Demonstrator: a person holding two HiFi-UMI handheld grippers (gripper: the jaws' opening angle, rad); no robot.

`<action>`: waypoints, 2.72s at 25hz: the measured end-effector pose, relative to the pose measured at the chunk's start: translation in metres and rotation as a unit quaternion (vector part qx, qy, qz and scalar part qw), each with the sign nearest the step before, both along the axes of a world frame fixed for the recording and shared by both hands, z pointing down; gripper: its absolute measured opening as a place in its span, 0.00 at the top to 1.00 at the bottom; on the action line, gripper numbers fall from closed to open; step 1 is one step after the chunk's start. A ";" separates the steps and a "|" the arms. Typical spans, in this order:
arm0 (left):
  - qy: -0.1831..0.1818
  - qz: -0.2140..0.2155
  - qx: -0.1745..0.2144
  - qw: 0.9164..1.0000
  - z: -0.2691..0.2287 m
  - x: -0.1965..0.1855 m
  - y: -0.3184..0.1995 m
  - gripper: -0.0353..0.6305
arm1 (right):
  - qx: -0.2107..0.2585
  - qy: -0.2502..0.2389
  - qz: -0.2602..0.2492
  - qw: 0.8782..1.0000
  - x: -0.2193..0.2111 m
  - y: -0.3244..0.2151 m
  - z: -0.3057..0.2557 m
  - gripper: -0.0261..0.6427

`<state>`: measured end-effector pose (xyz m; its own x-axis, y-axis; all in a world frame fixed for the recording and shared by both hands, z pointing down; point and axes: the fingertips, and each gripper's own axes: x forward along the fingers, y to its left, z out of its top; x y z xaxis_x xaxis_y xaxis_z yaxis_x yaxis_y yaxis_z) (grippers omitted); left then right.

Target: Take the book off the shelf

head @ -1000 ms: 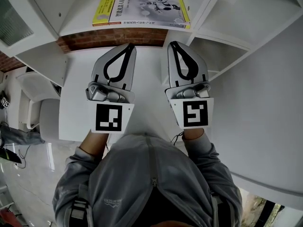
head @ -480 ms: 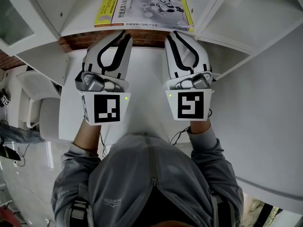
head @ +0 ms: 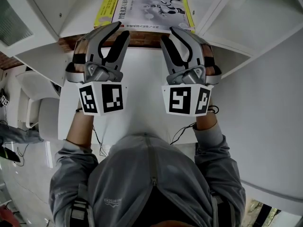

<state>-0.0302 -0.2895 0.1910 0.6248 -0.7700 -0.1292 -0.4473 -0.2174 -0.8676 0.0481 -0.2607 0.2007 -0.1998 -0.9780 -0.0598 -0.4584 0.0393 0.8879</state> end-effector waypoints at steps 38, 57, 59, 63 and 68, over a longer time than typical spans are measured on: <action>-0.211 -0.090 -0.014 0.973 0.021 0.024 -0.014 0.85 | -0.032 0.121 0.036 0.991 0.024 -0.056 0.017 0.77; -0.226 -0.142 0.032 0.963 0.016 0.030 -0.067 0.60 | -0.027 0.174 0.029 0.984 0.011 -0.039 0.006 0.83; -0.225 -0.145 0.037 0.963 0.015 0.034 -0.076 0.60 | -0.032 0.175 0.027 0.984 0.011 -0.040 0.007 0.83; -0.229 -0.166 0.052 0.958 0.014 0.033 -0.090 0.65 | -0.042 0.181 0.023 0.982 0.007 -0.040 0.009 0.83; -0.244 -0.174 0.064 0.952 0.016 0.031 -0.093 0.81 | -0.050 0.179 0.021 0.982 0.007 -0.040 0.012 0.83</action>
